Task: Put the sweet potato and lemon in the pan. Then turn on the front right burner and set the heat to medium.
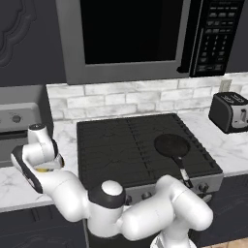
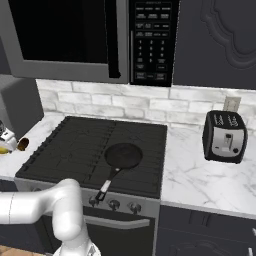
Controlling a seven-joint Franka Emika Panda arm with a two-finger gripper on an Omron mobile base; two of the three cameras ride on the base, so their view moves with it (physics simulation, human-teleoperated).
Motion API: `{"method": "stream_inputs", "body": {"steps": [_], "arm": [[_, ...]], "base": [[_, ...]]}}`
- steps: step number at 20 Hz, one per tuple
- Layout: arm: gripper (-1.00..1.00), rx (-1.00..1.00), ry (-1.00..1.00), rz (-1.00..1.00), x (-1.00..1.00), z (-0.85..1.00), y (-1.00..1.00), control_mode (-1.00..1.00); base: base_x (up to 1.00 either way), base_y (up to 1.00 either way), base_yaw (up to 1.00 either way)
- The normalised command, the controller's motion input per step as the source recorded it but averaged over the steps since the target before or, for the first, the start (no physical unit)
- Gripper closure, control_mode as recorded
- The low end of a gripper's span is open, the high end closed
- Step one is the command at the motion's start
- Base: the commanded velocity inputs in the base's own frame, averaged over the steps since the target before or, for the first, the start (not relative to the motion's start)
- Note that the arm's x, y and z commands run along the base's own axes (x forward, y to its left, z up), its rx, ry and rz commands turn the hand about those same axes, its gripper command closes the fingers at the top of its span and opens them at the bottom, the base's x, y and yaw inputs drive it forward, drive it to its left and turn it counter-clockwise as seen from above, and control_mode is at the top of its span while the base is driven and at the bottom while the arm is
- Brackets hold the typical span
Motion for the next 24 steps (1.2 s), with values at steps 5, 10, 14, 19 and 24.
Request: {"method": "stream_inputs", "body": {"steps": [5, 10, 14, 19, 24], "arm": [[-1.00, 0.00, 0.01, 0.00, 0.00, -0.45, 0.00, -1.00], [-1.00, 0.00, 0.01, 0.00, 0.00, -0.09, 0.00, -1.00], [-1.00, 0.00, 0.00, 0.00, 0.00, 0.00, 0.00, -1.00], [1.00, 0.00, 0.00, 0.00, 0.00, 0.00, 0.00, -1.00], [1.00, 0.00, 0.00, 0.00, 0.00, 0.00, 0.00, -1.00]], "base": [[0.00, 0.00, 0.00], [0.00, 0.00, 0.00], [0.00, 0.00, 0.00], [0.00, 0.00, 0.00], [0.00, 0.00, 0.00]]}}
